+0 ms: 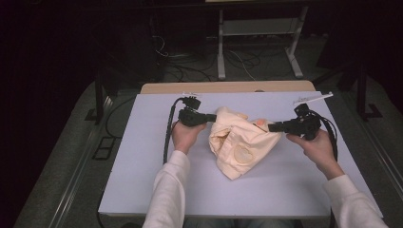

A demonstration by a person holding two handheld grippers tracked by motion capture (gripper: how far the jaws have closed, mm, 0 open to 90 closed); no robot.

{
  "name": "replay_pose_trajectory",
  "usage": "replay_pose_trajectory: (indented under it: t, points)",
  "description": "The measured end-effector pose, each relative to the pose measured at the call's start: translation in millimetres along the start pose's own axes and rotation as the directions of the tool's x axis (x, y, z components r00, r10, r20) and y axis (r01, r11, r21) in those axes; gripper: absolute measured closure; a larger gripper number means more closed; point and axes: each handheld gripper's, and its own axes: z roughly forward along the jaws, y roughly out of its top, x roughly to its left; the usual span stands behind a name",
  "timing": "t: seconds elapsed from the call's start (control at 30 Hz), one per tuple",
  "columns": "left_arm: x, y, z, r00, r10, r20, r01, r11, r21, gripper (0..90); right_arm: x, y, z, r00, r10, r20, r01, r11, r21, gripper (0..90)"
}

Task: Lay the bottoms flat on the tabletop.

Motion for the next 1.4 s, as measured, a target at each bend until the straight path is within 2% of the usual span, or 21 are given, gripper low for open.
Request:
replay_pose_trajectory:
  t: [0.1, 0.13, 0.17, 0.23, 0.3, 0.37, 0.4, 0.43, 0.47, 0.53, 0.67, 0.7, 0.77, 0.87, 0.9, 0.93, 1.0, 1.1, 1.27, 1.37, 1.4]
  points:
    - [-0.2, 5.5, -6.0, 1.0000, -0.005, -0.003, 0.005, 0.9998, -0.019, 89.3, -1.6, 8.7, -0.3, 0.9999, -0.006, 0.013, 0.006, 1.000, -0.004, 83.0]
    - [-0.1, 9.1, -10.7, 1.0000, -0.008, -0.004, 0.008, 0.9993, -0.038, 89.3, -4.1, 21.8, -2.2, 0.9994, -0.005, 0.036, 0.006, 1.000, -0.021, 83.1]
    - [0.2, 14.6, -18.9, 0.9999, -0.016, 0.006, 0.017, 0.9974, -0.071, 89.3, -5.0, 26.4, -3.1, 0.9991, -0.004, 0.043, 0.006, 1.000, -0.029, 83.1]
    - [0.4, 17.5, -23.3, 0.9997, -0.019, 0.015, 0.021, 0.9966, -0.080, 89.3, -7.7, 38.6, -4.5, 0.9982, -0.001, 0.060, 0.004, 0.999, -0.047, 83.2]
    - [-1.1, 18.5, -29.1, 1.0000, -0.001, -0.004, 0.001, 0.9977, -0.068, 89.3, -11.2, 48.7, -4.7, 0.9982, 0.011, 0.058, -0.007, 0.998, -0.064, 83.2]
    - [-0.5, 16.6, -28.3, 1.0000, 0.002, -0.007, -0.002, 0.9980, -0.064, 89.3, -12.4, 52.5, -4.4, 0.9978, 0.014, 0.064, -0.010, 0.998, -0.068, 83.2]
    - [1.0, 14.2, -27.0, 1.0000, -0.001, -0.009, 0.001, 0.9983, -0.058, 89.2, -13.3, 55.8, -3.8, 0.9974, 0.014, 0.071, -0.010, 0.998, -0.066, 83.2]
    - [5.7, 7.6, -22.6, 0.9997, -0.024, -0.004, 0.024, 0.9979, -0.060, 89.1, -15.4, 59.9, -2.4, 0.9961, 0.009, 0.088, -0.004, 0.998, -0.058, 83.2]
    - [5.7, 7.6, -22.6, 0.9997, -0.024, -0.004, 0.024, 0.9979, -0.060, 89.0, -15.4, 59.9, -2.4, 0.9961, 0.009, 0.088, -0.004, 0.998, -0.058, 83.2]
    - [10.8, -0.2, -15.6, 0.9986, -0.053, 0.006, 0.054, 0.9969, -0.058, 89.0, -18.2, 60.1, -1.8, 0.9951, 0.009, 0.098, -0.004, 0.999, -0.053, 83.2]
    - [14.5, -7.5, -6.6, 0.9975, -0.069, 0.014, 0.069, 0.9963, -0.050, 88.2, -23.8, 57.3, -1.3, 0.9941, 0.017, 0.107, -0.012, 0.999, -0.043, 83.2]
    - [14.0, -8.9, -3.9, 0.9973, -0.072, 0.013, 0.073, 0.9957, -0.056, 83.7, -26.1, 55.8, -2.2, 0.9939, 0.020, 0.109, -0.016, 0.999, -0.042, 83.2]
    - [14.1, -9.2, -2.6, 0.9969, -0.074, 0.024, 0.076, 0.9957, -0.054, 81.4, -27.0, 54.8, -2.8, 0.9939, 0.020, 0.109, -0.015, 0.999, -0.046, 83.2]
    - [13.2, -9.4, 2.0, 0.9949, -0.092, 0.041, 0.095, 0.9935, -0.062, 61.5, -28.6, 50.1, -5.1, 0.9942, 0.025, 0.105, -0.019, 0.999, -0.051, 83.2]
    - [12.7, -9.4, 3.2, 0.9947, -0.094, 0.041, 0.097, 0.9933, -0.064, 61.5, -28.6, 50.1, -5.1, 0.9942, 0.025, 0.105, -0.019, 0.999, -0.051, 83.2]
    - [12.0, -9.4, 5.6, 0.9940, -0.102, 0.038, 0.105, 0.9925, -0.064, 52.9, -29.2, 47.5, -5.5, 0.9942, 0.026, 0.104, -0.020, 0.998, -0.052, 83.2]
    - [10.8, -9.9, 9.5, 0.9934, -0.108, 0.036, 0.110, 0.9921, -0.060, 48.0, -30.0, 45.5, -5.9, 0.9945, 0.029, 0.101, -0.023, 0.998, -0.058, 83.2]
    - [9.6, -11.7, 16.6, 0.9930, -0.113, 0.034, 0.115, 0.9918, -0.056, 45.0, -30.8, 44.0, -6.4, 0.9947, 0.029, 0.098, -0.024, 0.998, -0.058, 83.3]
    - [9.8, -18.3, 31.9, 0.9891, -0.137, 0.054, 0.138, 0.9901, -0.022, 41.8, -30.2, 42.0, -7.0, 0.9949, 0.027, 0.097, -0.021, 0.998, -0.059, 83.2]
    - [10.1, -23.7, 40.9, 0.9846, -0.161, 0.069, 0.161, 0.9870, 0.001, 41.8, -30.1, 40.6, -7.0, 0.9952, 0.024, 0.094, -0.018, 0.998, -0.062, 83.2]
    - [11.0, -25.8, 43.7, 0.9799, -0.178, 0.091, 0.177, 0.9841, 0.014, 45.0, -30.3, 39.9, -6.9, 0.9953, 0.026, 0.094, -0.020, 0.998, -0.063, 83.3]
